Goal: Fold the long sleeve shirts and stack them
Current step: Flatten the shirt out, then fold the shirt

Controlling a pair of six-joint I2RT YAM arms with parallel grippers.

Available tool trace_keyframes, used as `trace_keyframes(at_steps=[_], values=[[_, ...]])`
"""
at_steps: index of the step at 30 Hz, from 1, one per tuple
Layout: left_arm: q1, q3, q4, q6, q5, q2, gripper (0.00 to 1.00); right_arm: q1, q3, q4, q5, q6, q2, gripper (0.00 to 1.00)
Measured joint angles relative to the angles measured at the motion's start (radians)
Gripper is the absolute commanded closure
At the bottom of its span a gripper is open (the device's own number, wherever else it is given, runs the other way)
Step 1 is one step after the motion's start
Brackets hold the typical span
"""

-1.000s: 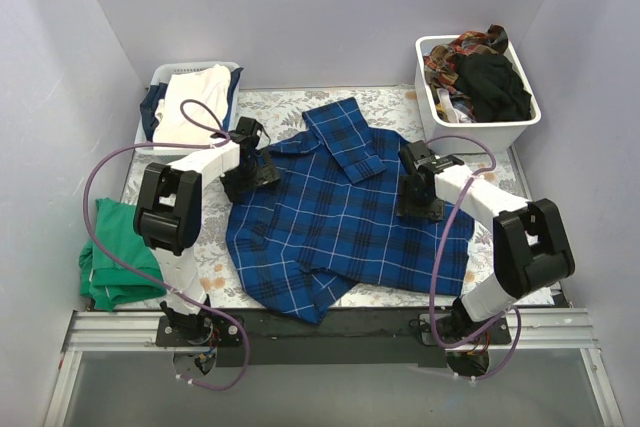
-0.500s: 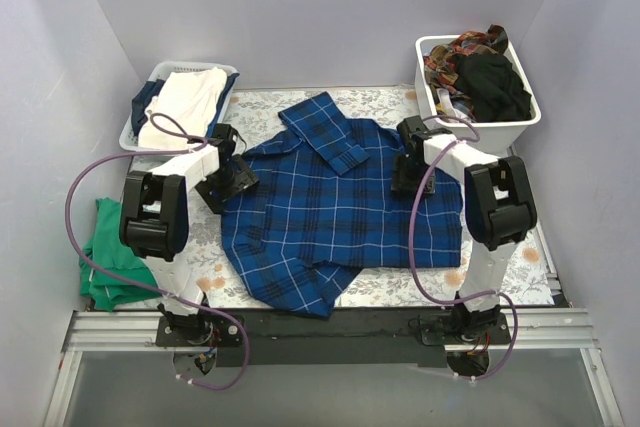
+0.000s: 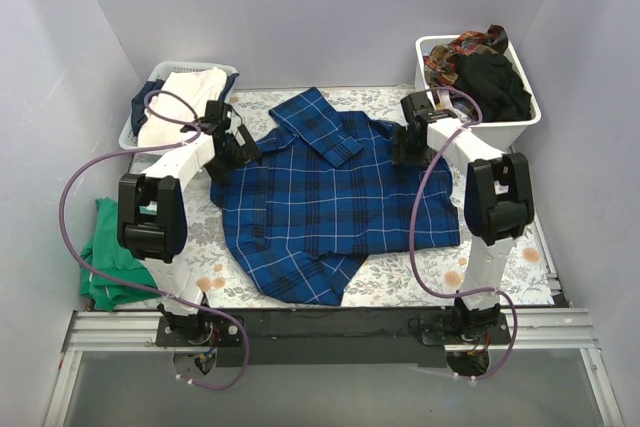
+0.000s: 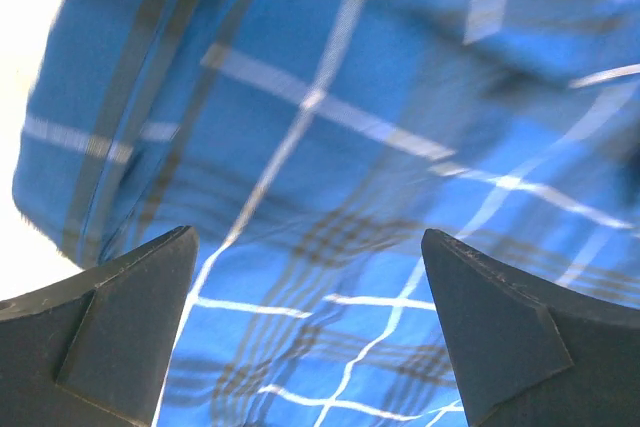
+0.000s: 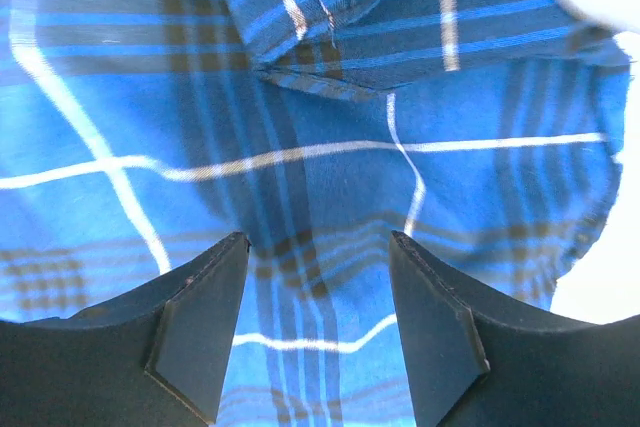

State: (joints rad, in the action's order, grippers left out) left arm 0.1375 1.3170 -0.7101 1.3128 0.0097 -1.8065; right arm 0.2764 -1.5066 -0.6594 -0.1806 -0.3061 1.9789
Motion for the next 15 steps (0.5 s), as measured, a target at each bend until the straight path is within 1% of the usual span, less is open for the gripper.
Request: trace_keyframes(at_steps=[3,6,9,11,13,15], values=[[0.000,0.051,0.031,-0.029,0.002,0.014,0.04,0.000,0.027,0.011,-0.001,0.009,-0.090,0.34],[0.002,0.054,0.031,-0.039,-0.003,0.057,0.03,0.000,0.067,0.017,-0.005,0.023,-0.230,0.33],[0.010,0.008,0.017,-0.029,-0.033,0.153,0.03,0.000,0.142,0.043,-0.011,0.029,-0.374,0.33],[0.011,-0.050,-0.004,-0.006,-0.058,0.240,0.02,0.000,0.221,0.053,-0.011,0.030,-0.462,0.33],[0.013,-0.111,-0.031,0.021,-0.081,0.316,0.03,0.000,0.285,0.057,-0.007,0.027,-0.499,0.33],[0.015,-0.158,-0.060,0.044,-0.099,0.363,0.03,0.000,0.341,0.056,0.005,0.021,-0.504,0.33]])
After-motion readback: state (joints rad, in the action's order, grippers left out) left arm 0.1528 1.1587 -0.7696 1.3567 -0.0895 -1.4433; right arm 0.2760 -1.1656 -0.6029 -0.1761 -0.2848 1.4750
